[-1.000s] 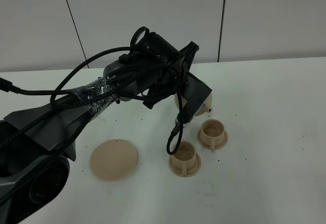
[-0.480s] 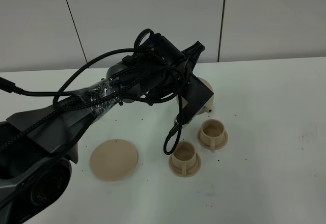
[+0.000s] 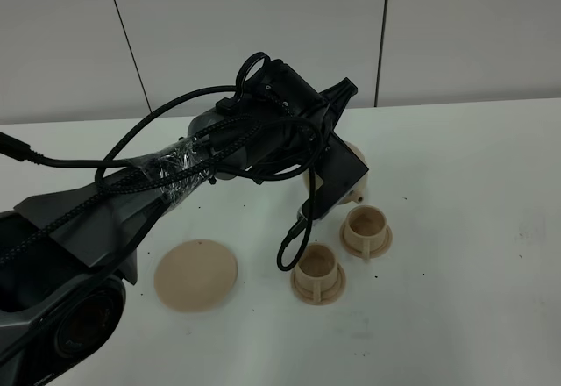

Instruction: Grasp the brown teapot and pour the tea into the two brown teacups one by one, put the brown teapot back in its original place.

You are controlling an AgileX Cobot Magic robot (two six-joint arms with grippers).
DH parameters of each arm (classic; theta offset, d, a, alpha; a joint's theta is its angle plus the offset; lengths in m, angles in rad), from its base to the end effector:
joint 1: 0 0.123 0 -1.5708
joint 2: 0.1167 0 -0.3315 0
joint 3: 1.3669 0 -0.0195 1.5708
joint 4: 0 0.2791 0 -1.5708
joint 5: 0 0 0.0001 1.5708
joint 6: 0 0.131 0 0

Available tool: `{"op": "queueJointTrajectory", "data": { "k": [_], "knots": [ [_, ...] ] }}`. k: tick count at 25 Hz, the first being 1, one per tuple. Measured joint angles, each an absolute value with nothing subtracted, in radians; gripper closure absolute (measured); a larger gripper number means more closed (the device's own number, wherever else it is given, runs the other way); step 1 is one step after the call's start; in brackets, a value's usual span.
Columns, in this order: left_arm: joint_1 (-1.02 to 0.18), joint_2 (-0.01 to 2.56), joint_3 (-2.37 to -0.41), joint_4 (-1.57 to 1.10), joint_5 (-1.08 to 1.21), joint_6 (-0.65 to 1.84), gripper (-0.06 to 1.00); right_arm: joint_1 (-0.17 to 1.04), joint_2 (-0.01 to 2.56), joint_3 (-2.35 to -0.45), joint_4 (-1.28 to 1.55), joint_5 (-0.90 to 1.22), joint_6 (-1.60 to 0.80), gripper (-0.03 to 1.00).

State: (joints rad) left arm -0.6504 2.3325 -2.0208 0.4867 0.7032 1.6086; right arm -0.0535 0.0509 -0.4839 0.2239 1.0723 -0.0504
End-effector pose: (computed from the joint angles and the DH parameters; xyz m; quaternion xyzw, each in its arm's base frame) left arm 0.5113 -0.3392 0.1962 0.8860 0.2801 0.3241 0.1773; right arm 0.0170 0.0247 0.2676 0.0001 0.8676 0.0864 0.4897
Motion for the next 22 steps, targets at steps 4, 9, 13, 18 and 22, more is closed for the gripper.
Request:
{"op": "queueJointTrajectory", "data": {
  "k": [4,9,13,18,22],
  "knots": [
    [-0.654,2.332,-2.021,0.487,0.727,1.612,0.77,-0.054,0.051,-0.484,0.224,1.072,-0.05,0.61],
    [-0.658,2.332,-2.021,0.489,0.751,1.613,0.77,-0.054,0.051,-0.484,0.224,1.072,-0.05,0.61],
    [-0.66,2.332,-2.021,0.499,0.764,1.618,0.77,-0.054,0.051,-0.484,0.224,1.072,-0.05,0.61],
    [-0.667,2.332,-2.021,0.552,0.767,1.618,0.77,-0.054,0.051,-0.484,0.224,1.072,-0.05,0.61],
    [-0.671,2.332,-2.021,0.561,0.747,1.619,0.77,-0.054,0.051,-0.484,0.224,1.072,-0.05,0.61]
  ]
}}
